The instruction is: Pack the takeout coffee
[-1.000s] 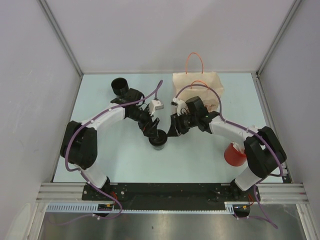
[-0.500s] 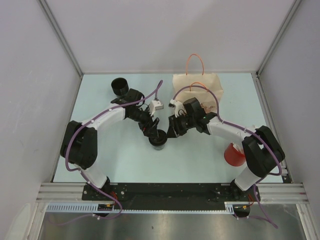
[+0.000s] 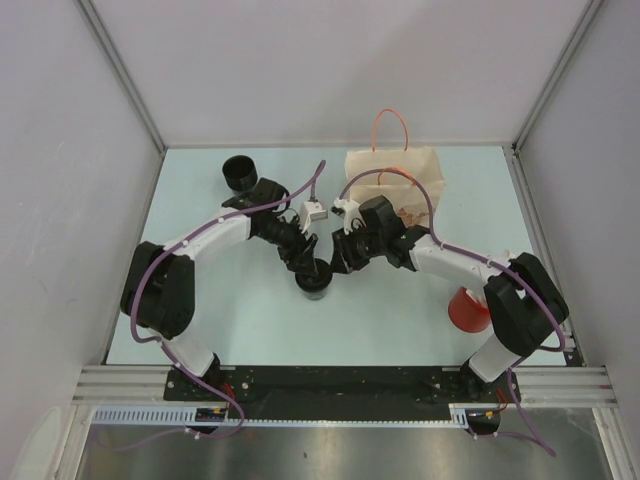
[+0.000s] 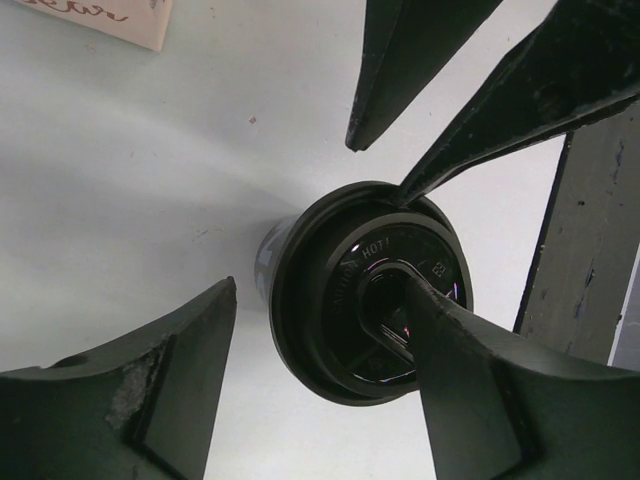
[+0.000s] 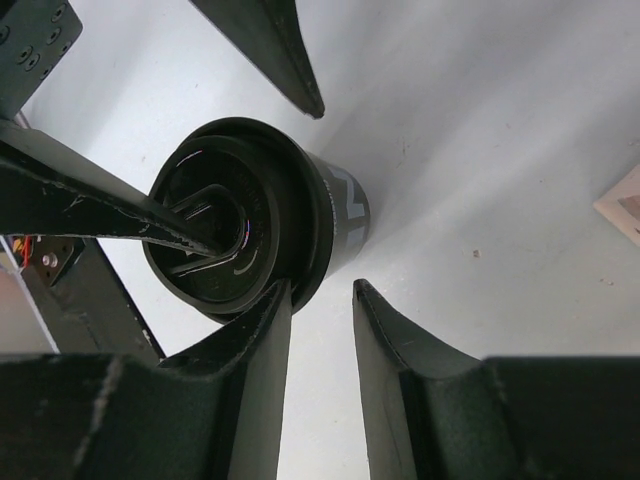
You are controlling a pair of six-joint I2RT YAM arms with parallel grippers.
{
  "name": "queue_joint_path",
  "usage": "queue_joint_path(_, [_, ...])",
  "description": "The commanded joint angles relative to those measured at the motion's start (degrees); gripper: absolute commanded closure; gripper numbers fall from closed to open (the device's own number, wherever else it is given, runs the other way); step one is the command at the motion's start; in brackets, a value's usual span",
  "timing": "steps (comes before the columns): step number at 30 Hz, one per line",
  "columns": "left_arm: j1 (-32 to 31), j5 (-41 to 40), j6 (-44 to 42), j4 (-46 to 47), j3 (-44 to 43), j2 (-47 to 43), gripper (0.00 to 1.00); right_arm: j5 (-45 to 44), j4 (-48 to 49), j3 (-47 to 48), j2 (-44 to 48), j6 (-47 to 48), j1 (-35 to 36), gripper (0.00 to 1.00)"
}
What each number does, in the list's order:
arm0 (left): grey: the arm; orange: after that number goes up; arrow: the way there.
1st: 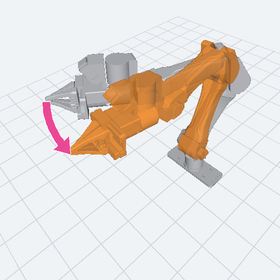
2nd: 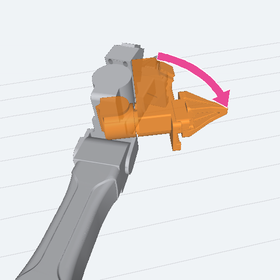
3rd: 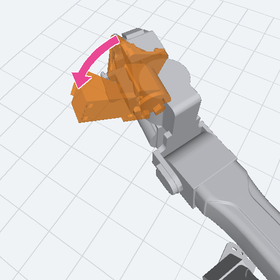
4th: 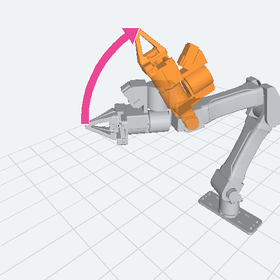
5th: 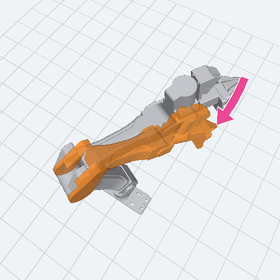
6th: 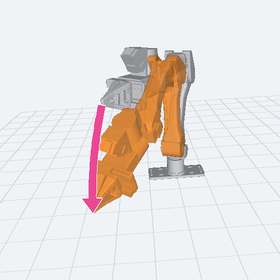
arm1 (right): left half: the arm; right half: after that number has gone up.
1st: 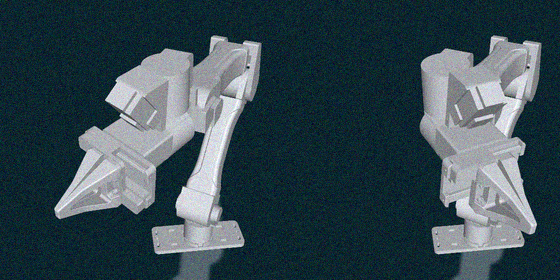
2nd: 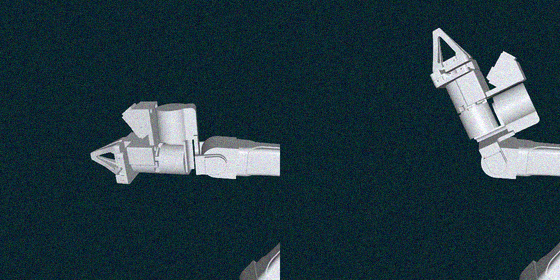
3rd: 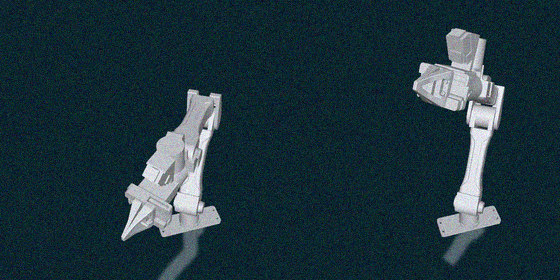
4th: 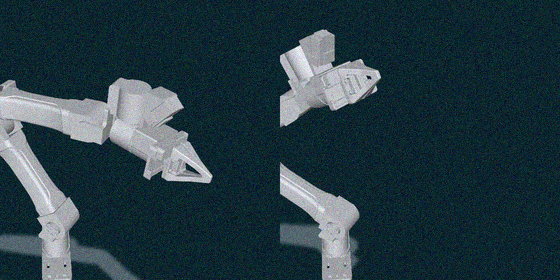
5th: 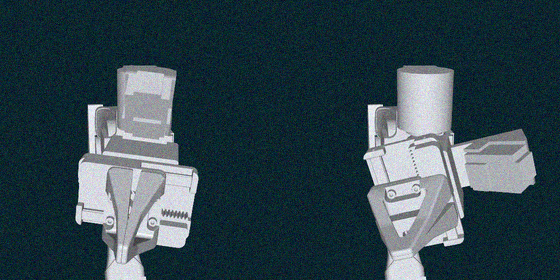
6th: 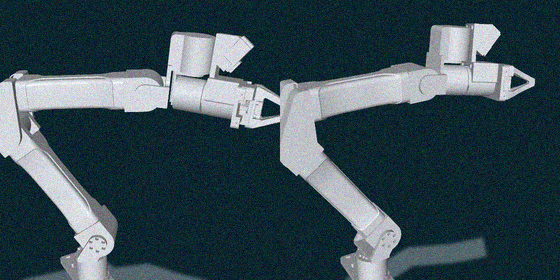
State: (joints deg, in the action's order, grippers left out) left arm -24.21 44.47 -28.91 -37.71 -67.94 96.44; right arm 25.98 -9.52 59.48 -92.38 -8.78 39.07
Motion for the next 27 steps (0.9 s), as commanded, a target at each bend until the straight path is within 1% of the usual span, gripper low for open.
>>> queue_joint_path(1, [-1.02, -4.74, -3.00, -0.34, 2.46, 1.20, 0.30, -5.94, -2.52, 0.37, -3.33, 2.45, 1.62, 0.65])
queue_joint_path(8, [-1.28, -5.88, -3.35, -0.08, 3.17, 1.47, 0.35, -6.64, -3.66, 0.28, -4.39, 3.24, 2.94, 0.66])
queue_joint_path(11, [-1.46, -6.58, -3.52, -0.17, 3.34, 1.38, 0.36, -6.90, -3.84, 0.28, -4.91, 3.24, 3.65, 0.67])
queue_joint_path(15, [-1.81, -7.82, -3.61, 0.01, 3.96, 1.20, 0.39, -7.96, -4.54, 0.28, -5.88, 3.33, 4.44, 0.69])
queue_joint_path(27, [-2.69, -10.01, -4.14, -0.08, 4.84, 1.64, 0.43, -12.79, -8.14, 0.28, -7.90, 5.87, 8.21, 0.74])
